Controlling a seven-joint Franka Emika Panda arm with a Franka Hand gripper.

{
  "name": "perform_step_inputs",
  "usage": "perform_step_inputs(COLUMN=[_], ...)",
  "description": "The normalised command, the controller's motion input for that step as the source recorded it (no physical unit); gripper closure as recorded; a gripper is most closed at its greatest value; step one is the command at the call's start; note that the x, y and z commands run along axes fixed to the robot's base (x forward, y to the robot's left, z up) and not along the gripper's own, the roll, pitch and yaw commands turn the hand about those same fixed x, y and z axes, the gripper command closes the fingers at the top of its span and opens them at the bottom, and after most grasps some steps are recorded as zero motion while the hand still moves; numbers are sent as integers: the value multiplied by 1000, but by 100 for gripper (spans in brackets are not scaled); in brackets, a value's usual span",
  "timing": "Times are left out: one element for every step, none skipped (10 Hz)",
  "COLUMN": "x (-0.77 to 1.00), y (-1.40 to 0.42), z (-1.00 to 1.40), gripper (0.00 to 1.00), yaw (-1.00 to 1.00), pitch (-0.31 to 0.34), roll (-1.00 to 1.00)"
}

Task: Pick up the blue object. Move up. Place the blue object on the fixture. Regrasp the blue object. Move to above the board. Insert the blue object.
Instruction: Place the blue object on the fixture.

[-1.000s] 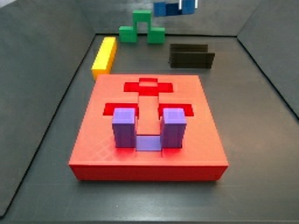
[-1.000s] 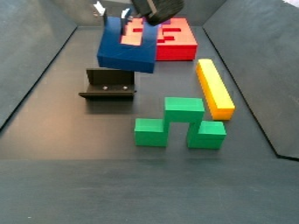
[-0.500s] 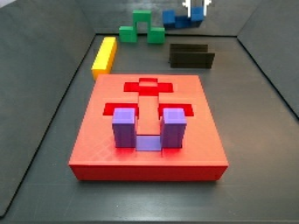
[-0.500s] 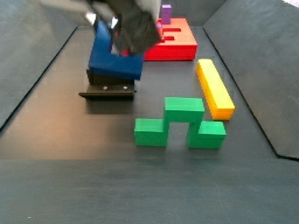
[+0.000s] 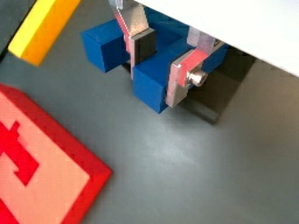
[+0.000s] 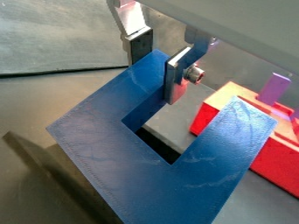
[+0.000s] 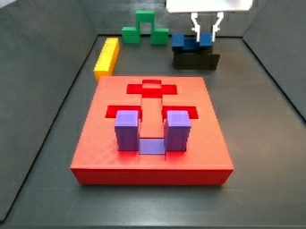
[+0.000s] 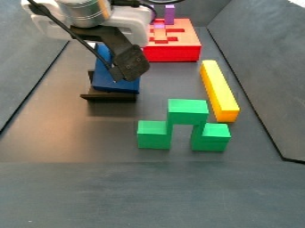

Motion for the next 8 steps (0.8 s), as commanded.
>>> perform_step_inputs(x=[794,626,497,606,591,529,480,369], y=[0,0,29,17,143,200,260,223], z=[0,0,-103,-206,-6,166,209,0], gripper=[100,100,100,100,100,100,100,100], yaw=[0,0,0,-74,-131,-126,-86,-71], pitch=[177,0,0,-100,-266,-140,77,191], roll=[-449,-626,-557,-606,-766,-549,-151,149])
